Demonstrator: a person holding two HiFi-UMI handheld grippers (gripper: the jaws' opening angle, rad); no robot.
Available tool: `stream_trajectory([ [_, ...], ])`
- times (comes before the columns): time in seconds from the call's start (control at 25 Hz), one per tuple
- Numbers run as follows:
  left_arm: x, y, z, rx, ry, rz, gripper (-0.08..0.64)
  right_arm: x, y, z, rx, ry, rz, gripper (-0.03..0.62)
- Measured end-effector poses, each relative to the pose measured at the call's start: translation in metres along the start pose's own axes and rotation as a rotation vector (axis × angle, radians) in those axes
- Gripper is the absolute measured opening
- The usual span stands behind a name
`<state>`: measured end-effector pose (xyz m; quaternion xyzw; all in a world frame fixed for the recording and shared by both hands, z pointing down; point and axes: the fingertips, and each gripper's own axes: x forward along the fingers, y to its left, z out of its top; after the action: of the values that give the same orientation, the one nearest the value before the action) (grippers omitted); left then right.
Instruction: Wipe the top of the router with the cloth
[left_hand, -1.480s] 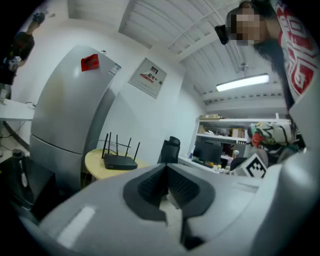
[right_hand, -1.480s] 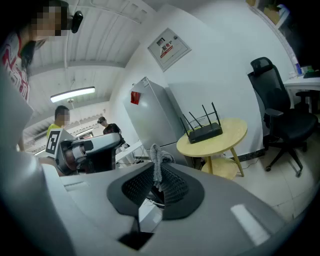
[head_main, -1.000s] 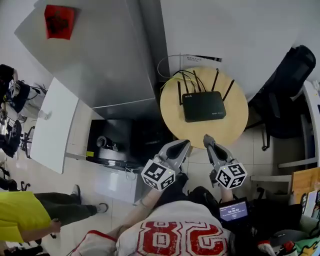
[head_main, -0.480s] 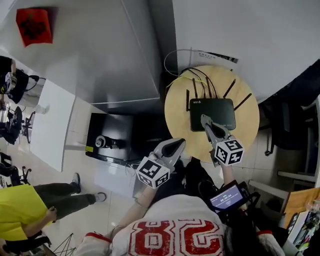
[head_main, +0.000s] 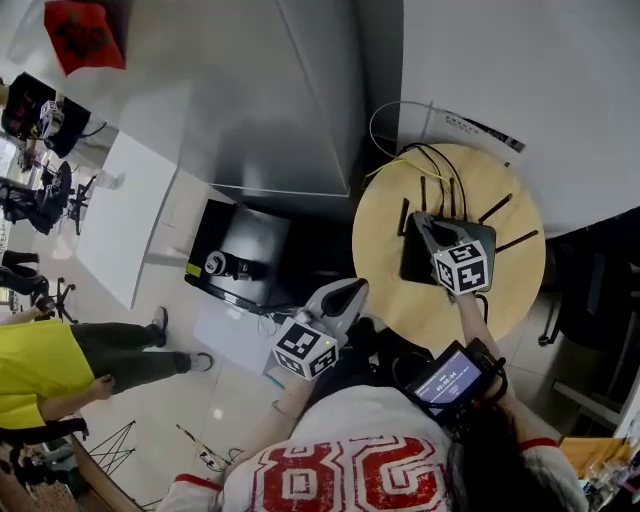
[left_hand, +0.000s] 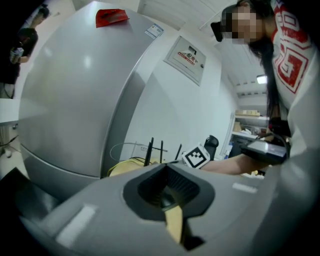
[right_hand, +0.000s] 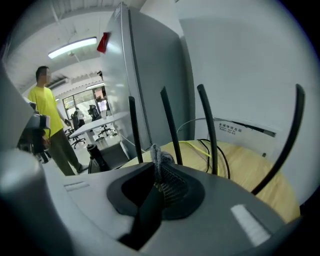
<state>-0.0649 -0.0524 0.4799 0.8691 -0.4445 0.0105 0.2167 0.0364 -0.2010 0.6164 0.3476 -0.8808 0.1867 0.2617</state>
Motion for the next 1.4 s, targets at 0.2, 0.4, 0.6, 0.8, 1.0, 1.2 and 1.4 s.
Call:
stream_trajectory([
  [0.2,-0.001,0.015,-0.002,-0.022,0.000,0.065,0.000,0.024,-0.005,-0.014,-0.126,0.125,0.027,0.035],
  [0.4,0.006,0.021,0.001,-0.031,-0.001,0.069,0.000,0.011,0.019,-0.036,-0.149,0.162,0.084,0.035],
  [0.6,0.024,0.020,0.000,-0.038,0.013,0.025,0.000,-0.014,0.056,-0.061,-0.135,0.176,0.138,0.035],
  [0.8,0.043,0.011,0.000,-0.039,0.026,-0.037,0.000,-0.036,0.082,-0.083,-0.095,0.188,0.172,0.035],
  [1.0,0.056,0.006,-0.001,-0.035,0.039,-0.079,0.000,-0.046,0.094,-0.097,-0.069,0.198,0.166,0.035],
  [1.2,0.063,-0.002,-0.003,-0.030,0.047,-0.122,0.000,-0.046,0.068,-0.076,-0.021,0.123,0.110,0.035],
  [1.4,0.067,-0.013,-0.004,-0.008,0.069,-0.157,0.000,-0.026,0.014,-0.053,-0.058,0.126,0.047,0.035],
])
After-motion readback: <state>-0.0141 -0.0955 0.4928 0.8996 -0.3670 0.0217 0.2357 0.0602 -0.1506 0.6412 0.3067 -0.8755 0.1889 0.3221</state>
